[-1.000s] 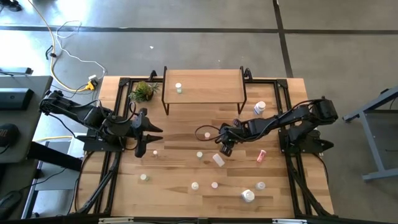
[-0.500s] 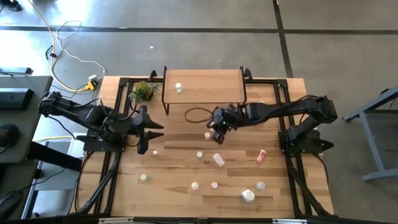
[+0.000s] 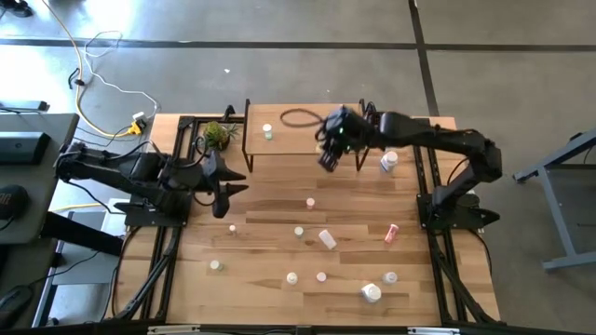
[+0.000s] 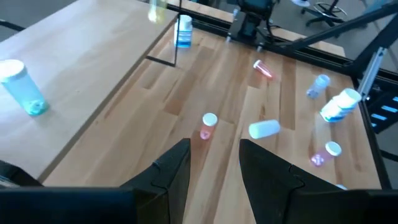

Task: Pick and place medicine bottles onto shelf by color
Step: Put the yellow pill bottle on the shelf

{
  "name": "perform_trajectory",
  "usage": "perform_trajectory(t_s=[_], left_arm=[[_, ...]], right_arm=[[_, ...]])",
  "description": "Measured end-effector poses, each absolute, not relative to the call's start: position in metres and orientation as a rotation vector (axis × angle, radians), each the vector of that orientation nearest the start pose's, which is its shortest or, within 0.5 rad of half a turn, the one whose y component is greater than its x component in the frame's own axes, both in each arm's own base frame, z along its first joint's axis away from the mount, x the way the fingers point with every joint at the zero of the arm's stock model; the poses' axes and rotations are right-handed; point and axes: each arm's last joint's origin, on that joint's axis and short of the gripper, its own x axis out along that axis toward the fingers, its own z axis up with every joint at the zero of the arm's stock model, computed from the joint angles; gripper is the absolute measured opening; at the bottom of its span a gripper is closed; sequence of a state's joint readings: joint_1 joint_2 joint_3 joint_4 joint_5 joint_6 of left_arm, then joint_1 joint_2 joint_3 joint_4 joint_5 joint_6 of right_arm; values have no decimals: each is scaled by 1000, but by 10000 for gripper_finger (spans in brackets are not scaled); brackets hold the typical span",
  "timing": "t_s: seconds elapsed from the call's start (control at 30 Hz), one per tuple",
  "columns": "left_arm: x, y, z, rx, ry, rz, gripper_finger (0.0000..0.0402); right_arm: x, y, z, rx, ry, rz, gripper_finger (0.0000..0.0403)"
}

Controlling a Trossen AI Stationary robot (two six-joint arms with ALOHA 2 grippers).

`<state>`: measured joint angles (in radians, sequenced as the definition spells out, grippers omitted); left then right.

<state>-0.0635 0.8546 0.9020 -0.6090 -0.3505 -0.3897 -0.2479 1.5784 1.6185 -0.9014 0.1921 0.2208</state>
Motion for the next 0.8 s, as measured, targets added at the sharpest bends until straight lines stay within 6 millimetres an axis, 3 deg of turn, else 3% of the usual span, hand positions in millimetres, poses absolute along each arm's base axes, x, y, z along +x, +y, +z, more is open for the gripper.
perform_trajectory(t_s=[0.3, 0.63, 0.8], left_arm=[[169, 8, 324, -281, 486, 420, 129], [169, 13, 324, -289, 481, 448, 129], [169, 16, 324, -296, 477, 463, 129]], right_arm=[[291, -138, 391, 219, 784, -627, 104], [257, -188, 384, 308, 867, -776, 104], [254, -208, 373, 374, 884, -751, 104]])
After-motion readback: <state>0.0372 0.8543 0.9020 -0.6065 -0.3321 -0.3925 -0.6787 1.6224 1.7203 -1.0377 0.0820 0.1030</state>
